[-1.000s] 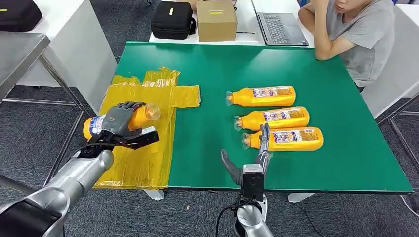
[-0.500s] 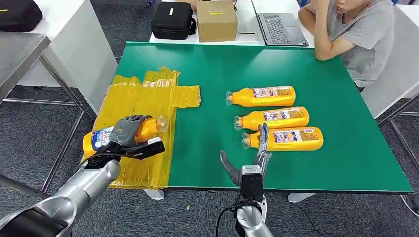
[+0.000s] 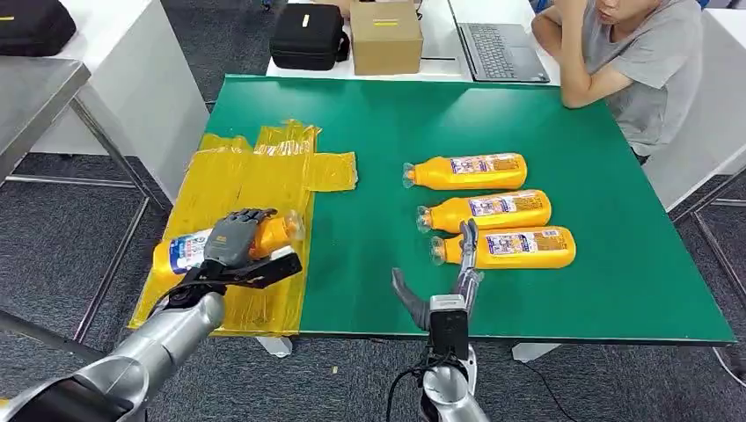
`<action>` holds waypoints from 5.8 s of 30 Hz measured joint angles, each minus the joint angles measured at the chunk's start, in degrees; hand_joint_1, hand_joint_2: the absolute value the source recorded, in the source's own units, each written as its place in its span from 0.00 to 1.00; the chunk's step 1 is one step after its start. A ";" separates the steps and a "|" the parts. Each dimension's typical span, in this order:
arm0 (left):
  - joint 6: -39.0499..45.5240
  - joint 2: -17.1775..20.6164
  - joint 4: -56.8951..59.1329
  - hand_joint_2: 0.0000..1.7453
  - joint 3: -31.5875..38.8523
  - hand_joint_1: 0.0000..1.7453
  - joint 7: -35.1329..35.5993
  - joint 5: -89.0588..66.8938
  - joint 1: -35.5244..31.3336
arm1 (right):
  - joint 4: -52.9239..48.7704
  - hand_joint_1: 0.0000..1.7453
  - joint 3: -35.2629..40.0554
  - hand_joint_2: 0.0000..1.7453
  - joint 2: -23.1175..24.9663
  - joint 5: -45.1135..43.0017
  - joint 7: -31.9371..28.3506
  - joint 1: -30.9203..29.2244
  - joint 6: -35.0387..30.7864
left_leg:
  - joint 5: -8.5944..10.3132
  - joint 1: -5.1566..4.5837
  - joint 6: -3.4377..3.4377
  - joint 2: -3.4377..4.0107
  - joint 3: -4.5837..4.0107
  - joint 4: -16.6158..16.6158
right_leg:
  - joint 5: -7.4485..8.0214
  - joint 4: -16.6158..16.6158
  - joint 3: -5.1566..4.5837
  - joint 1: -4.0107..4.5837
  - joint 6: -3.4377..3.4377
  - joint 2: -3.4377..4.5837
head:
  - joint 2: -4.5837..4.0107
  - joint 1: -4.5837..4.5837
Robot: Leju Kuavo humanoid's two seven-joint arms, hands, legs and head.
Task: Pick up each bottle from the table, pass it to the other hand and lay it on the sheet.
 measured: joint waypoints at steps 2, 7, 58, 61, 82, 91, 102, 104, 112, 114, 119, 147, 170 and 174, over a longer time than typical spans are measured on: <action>0.00 -0.90 0.22 1.00 0.29 1.00 -0.15 -0.09 0.10 | 0.42 0.00 0.00 1.00 -0.13 0.07 0.00 -0.40 0.46 | 0.00 0.00 0.00 -0.02 0.03 0.00 | 0.00 -0.01 0.05 0.00 0.00 -0.03 | 0.00 0.00; 1.46 -2.12 0.64 1.00 1.18 0.23 -2.40 -0.46 0.64 | 1.81 0.00 0.04 1.00 -0.13 0.24 0.00 -0.75 1.09 | 0.00 0.00 0.00 -0.02 0.18 -0.01 | -0.01 0.00 0.17 0.00 -0.01 -0.03 | 0.00 0.00; 1.01 -3.17 -3.04 0.00 1.97 0.00 -8.05 -6.46 7.21 | 6.29 0.00 1.05 1.00 -0.68 0.07 0.00 -1.30 0.33 | 0.04 0.03 -0.07 -0.02 0.42 -0.02 | -0.01 0.01 0.37 0.04 -0.11 -0.03 | 0.00 0.02; 0.79 -3.17 -3.58 0.00 1.77 0.00 -6.23 -8.77 7.24 | 6.49 0.00 1.01 1.00 -0.68 0.07 0.00 -1.30 0.33 | 0.04 0.03 -0.07 -0.02 0.42 -0.02 | 0.00 0.01 0.37 0.04 -0.11 -0.03 | 0.00 0.02; 2.12 0.57 -26.82 0.00 -1.09 0.00 -2.89 -17.20 15.73 | 6.10 0.00 -0.52 1.00 -0.83 1.60 0.00 0.11 -0.72 | 0.02 0.03 -0.08 -0.01 0.18 -0.02 | 0.00 0.01 0.13 0.04 -0.13 -0.03 | 0.00 0.00; 2.16 1.35 -30.64 0.00 -1.11 0.00 -2.76 -17.13 17.02 | 6.08 0.00 -0.81 1.00 -0.83 1.66 0.00 0.19 -0.74 | 0.03 0.03 -0.08 -0.01 0.19 -0.02 | 0.00 0.01 0.13 0.04 -0.13 -0.02 | 0.00 0.00; 11.72 0.52 -35.78 1.00 2.95 0.00 -9.12 -5.25 18.95 | 1.81 0.00 -1.12 1.00 -0.53 5.06 0.00 1.89 -0.74 | 0.03 0.03 -0.08 -0.02 0.16 -0.02 | 0.00 0.01 0.10 0.04 -0.13 -0.03 | 0.00 0.02; 13.07 -0.94 -37.22 1.00 4.91 0.00 -14.39 2.12 20.11 | -2.70 0.00 -2.51 1.00 0.50 10.19 -0.02 3.81 -0.74 | 0.02 0.03 -0.08 -0.02 0.15 -0.02 | 0.00 0.01 0.11 0.04 -0.13 -0.03 | 0.00 0.00; 11.43 -5.45 -40.44 1.00 8.48 0.00 -22.67 19.15 24.92 | -14.04 0.00 2.52 1.00 -0.53 -0.90 -0.02 7.37 1.20 | -0.01 0.01 -0.08 -0.01 0.15 -0.02 | -0.07 -0.01 0.09 0.03 -0.19 -0.03 | 0.00 0.00; 11.43 -5.91 -40.76 1.00 8.68 0.00 -22.80 19.35 25.25 | -15.28 0.00 3.41 1.00 -0.85 -1.12 -0.02 7.65 1.27 | -0.01 0.02 -0.08 -0.02 0.15 -0.02 | -0.06 -0.01 0.10 0.04 -0.19 -0.03 | 0.00 0.02; 11.41 -6.41 -41.11 1.00 9.03 0.00 -22.86 19.65 25.53 | -17.16 0.00 4.74 1.00 -1.75 -1.18 -0.02 8.01 1.40 | 0.00 0.03 -0.08 0.00 0.16 -0.02 | -0.05 0.00 0.10 0.05 -0.19 -0.03 | 0.00 0.00; 4.46 -8.94 -40.70 0.00 11.61 0.00 -25.09 45.05 25.93 | -17.29 0.00 -2.14 0.00 2.29 6.54 0.00 12.73 -0.26 | -0.01 0.03 -0.09 0.02 0.14 -0.02 | -0.06 -0.01 0.05 0.05 -0.20 -0.03 | 0.00 0.02; -2.14 -10.63 -41.94 1.00 12.02 0.00 -25.11 48.48 26.17 | -12.77 0.00 3.47 1.00 0.46 -1.27 0.00 9.49 -0.65 | -0.01 0.04 -0.09 0.01 0.12 -0.03 | -0.06 0.00 0.06 0.05 -0.20 -0.03 | 0.00 0.02; -2.14 -10.63 -41.94 1.00 12.02 0.00 -25.11 48.46 26.17 | -12.15 0.00 4.57 1.00 -0.40 -1.36 0.00 9.11 -0.65 | -0.01 0.04 -0.09 0.01 0.11 -0.03 | -0.06 0.00 0.06 0.05 -0.20 -0.03 | 0.00 0.00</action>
